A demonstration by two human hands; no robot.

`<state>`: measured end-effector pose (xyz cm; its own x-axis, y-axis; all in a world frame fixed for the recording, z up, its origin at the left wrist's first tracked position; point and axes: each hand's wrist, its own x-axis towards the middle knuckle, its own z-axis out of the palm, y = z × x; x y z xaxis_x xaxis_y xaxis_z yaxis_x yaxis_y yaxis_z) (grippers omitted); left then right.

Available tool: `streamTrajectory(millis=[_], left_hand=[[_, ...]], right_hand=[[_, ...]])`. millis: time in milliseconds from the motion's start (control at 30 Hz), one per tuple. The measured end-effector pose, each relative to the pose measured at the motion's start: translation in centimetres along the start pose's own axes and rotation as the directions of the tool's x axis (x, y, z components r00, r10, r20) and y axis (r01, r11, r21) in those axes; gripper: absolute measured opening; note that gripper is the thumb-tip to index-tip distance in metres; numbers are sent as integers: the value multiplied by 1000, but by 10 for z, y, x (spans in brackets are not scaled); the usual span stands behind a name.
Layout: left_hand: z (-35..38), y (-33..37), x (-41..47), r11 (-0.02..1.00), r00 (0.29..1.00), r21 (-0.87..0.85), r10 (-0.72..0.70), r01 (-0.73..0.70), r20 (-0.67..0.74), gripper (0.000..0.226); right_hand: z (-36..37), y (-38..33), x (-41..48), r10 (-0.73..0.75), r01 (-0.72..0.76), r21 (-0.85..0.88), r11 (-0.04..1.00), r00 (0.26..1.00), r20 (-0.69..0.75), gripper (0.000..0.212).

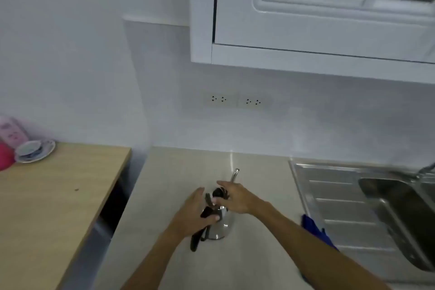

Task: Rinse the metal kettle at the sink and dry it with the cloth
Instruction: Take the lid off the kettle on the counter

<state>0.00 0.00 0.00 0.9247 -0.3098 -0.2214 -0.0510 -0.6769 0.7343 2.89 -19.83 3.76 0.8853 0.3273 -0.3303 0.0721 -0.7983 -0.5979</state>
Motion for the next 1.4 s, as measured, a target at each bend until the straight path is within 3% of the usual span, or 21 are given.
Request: streamTrajectory(millis=[33, 133, 333, 433, 533, 733, 900, 967, 1033, 1133, 1300, 1400], left_hand=[[5, -2, 2, 999, 1000, -44, 8, -9, -16, 101], [15, -8, 6, 983, 998, -181, 22, -31, -53, 63], [32, -16, 16, 947, 989, -315, 19, -65, -148, 51], [37, -16, 14, 931, 981, -350, 42, -108, -190, 58], [40, -20, 15, 922, 982, -374, 33, -101, -186, 71], [41, -22, 15, 922, 985, -380, 11, -76, -170, 78], [45, -29, 18, 918, 990, -394, -13, -44, -140, 79], [45, -29, 18, 917, 991, -394, 0, -54, -137, 79], [44, -25, 16, 917, 990, -392, 22, -76, -141, 76], [44, -25, 16, 918, 990, -391, 18, -72, -141, 70], [45, -26, 15, 913, 988, -407, -38, -27, -151, 78], [49, -29, 15, 901, 981, -434, -100, 17, -167, 89]], right_hand=[[5, -1, 3, 1, 0, 33, 999, 1000, -31, 80], [19, -3, 9, 32, -20, 102, 995, 992, -120, 71], [40, 2, 32, 109, -54, 189, 981, 949, -295, 69], [51, 6, 38, 101, -38, 160, 986, 909, -404, 63], [55, 13, 45, 29, -20, 25, 999, 872, -488, 58], [48, 18, 50, -108, 13, -203, 979, 880, -463, 56], [36, 15, 50, -116, 43, -203, 978, 925, -362, 59], [28, 16, 49, -91, 52, -123, 991, 936, -340, 63], [18, 16, 48, -31, 54, 64, 996, 950, -312, 62], [15, 15, 43, -45, 95, 146, 985, 949, -313, 55], [28, 35, 9, 2, 213, 293, 932, 806, -592, 33], [42, 78, -24, 109, 93, 281, 955, 771, -627, 43]])
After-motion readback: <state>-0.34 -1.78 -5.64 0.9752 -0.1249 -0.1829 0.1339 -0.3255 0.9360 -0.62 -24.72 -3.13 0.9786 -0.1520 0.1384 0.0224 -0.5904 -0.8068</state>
